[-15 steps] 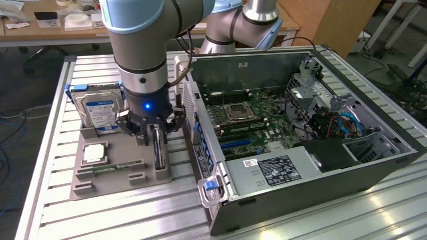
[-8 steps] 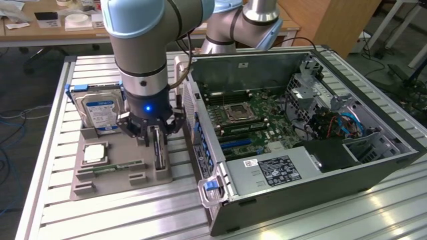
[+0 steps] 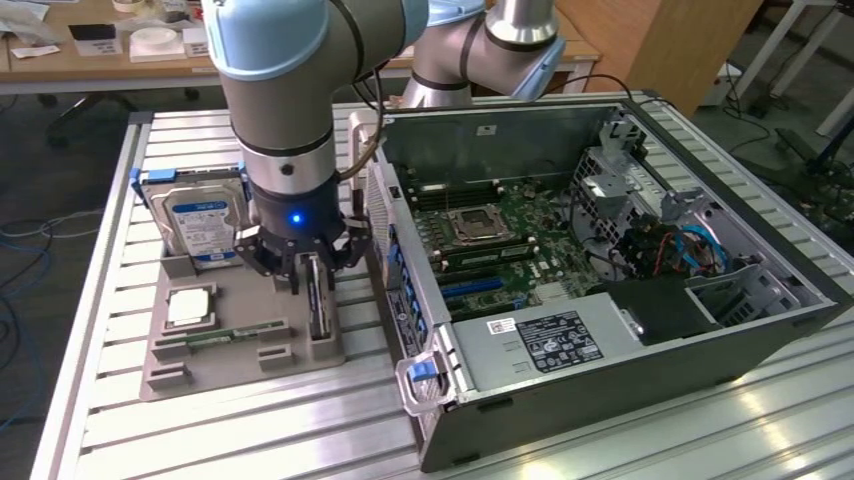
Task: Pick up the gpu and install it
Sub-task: 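Pick up the gpu and move the gpu toward the slot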
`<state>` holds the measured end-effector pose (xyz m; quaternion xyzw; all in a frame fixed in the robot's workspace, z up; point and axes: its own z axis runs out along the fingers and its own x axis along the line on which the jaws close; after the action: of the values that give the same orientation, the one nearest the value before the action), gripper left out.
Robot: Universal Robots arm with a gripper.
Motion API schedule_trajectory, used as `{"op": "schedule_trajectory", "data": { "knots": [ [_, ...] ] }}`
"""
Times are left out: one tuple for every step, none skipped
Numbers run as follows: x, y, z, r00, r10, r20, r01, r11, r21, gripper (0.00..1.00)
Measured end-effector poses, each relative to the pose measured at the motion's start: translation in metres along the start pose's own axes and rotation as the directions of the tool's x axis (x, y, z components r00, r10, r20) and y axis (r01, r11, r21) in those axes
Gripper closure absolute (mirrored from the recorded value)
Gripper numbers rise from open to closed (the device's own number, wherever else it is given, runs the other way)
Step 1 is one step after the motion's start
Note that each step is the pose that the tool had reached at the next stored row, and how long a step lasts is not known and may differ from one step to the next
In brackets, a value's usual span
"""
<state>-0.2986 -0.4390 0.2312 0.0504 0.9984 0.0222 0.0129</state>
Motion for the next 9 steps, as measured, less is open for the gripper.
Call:
{"op": "schedule_trajectory", "data": {
  "knots": [
    [-0.0006, 0.0001, 0.0003, 1.0, 0.0, 0.0001, 0.0, 1.0, -0.0002, 0.53],
    [-0.0009, 0.0001, 0.0004, 1.0, 0.0, 0.0001, 0.0, 1.0, -0.0002, 0.53],
    [-0.001, 0.0, 0.0004, 1.0, 0.0, 0.0, 0.0, 1.0, 0.0, 0.53],
    [-0.001, 0.0, 0.0004, 1.0, 0.0, 0.0, 0.0, 1.0, 0.0, 0.53],
    [-0.0011, 0.0, 0.0004, 1.0, 0.0, -0.0002, 0.0, 1.0, 0.0002, 0.53],
    [-0.0011, 0.0, 0.0004, 1.0, 0.0, -0.0003, 0.0, 1.0, 0.0003, 0.53],
    [-0.0011, 0.0, 0.0004, 1.0, 0.0, -0.0002, 0.0, 1.0, 0.0002, 0.53],
    [-0.0011, 0.0, 0.0005, 1.0, 0.0, -0.0002, 0.0, 1.0, 0.0002, 0.53],
    [-0.0011, 0.0001, 0.0007, 1.0, 0.0, -0.0001, 0.0, 1.0, 0.0001, 0.53]
  ]
}}
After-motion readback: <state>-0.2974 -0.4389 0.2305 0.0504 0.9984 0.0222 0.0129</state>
